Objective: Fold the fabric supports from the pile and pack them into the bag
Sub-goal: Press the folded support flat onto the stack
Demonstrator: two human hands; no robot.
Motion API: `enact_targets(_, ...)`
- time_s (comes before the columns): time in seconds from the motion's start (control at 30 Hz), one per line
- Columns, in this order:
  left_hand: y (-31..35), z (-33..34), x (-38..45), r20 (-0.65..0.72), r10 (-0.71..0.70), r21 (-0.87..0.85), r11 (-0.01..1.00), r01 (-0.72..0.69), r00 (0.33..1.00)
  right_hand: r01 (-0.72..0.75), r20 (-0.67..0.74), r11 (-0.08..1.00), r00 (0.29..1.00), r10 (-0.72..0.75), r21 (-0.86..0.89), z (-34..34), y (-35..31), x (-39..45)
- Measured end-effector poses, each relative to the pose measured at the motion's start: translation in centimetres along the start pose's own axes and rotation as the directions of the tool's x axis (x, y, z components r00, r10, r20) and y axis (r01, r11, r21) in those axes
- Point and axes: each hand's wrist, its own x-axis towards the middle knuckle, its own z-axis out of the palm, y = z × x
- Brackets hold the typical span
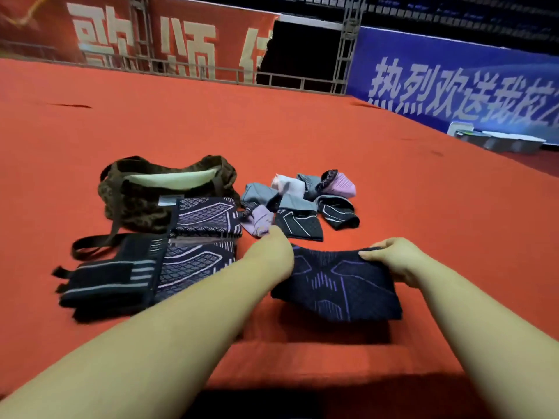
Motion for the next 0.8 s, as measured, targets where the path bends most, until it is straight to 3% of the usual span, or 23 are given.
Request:
enact_targets(0.1, 0.9, 4.2, -1.8, 0.125, -0.075, -0.043, 0.996, 0.081, 0.989, -0.043, -0.098, 0.999, 0.994, 0.040, -0.027, 0.8, 3.5, 1.3)
enact_targets(0.17, 0.7, 5.9, -2.4, 0.078, -0.058, 0.057, 0.997, 0.053, 0.995, -0.075, -0.088, 0.991, 0.994, 0.065, -0.115, 1.1, 5.2, 1.4)
enact_targets(0.27, 0.6, 8.4, -3.1, 0.017, 0.211, 0.272, 0.940, -0.207, 0.977, -0.096, -0.080, 0.957, 0.994, 0.076, -0.274, 1.3, 6.7, 1.1)
enact_targets(0.33, 1.3, 9.5, -3.4, 0.103, 0.402, 0.258, 0.872, -0.415, 0.910, -0.108, -0.090, 0.917, 0.993, 0.079, -0.384, 1.3, 6.8, 0.6)
enact_targets(0.4, 1.9, 10.6, -3.7, 0.209, 0.466, 0.240, 0.828, -0.507, 0.860, -0.144, -0.077, 0.893, 0.989, 0.123, -0.426, 1.1, 7.0, 0.4)
enact_targets(0.5, 1.8, 11.8, -4.0, 0.267, 0.412, 0.212, 0.857, -0.470, 0.871, -0.134, -0.033, 0.935, 0.991, 0.131, -0.329, 0.8, 7.4, 0.2)
enact_targets(0.63, 1.8, 11.8, -4.3, 0.254, 0.433, 0.144, 0.867, -0.476, 0.865, -0.129, -0.135, 0.986, 0.984, 0.114, -0.107, -0.2, 7.5, 0.0)
enact_targets(0.7, 1.5, 11.5, -4.3, 0.210, 0.431, 0.121, 0.879, -0.461, 0.878, -0.117, -0.176, 0.991, 0.979, 0.103, -0.070, -0.9, 7.0, -0.4)
enact_targets(0.8, 0.1, 11.0, -4.0, 0.078, 0.365, 0.090, 0.924, -0.371, 0.928, -0.088, -0.129, 0.996, 0.988, 0.089, 0.007, -1.0, 5.4, -1.4)
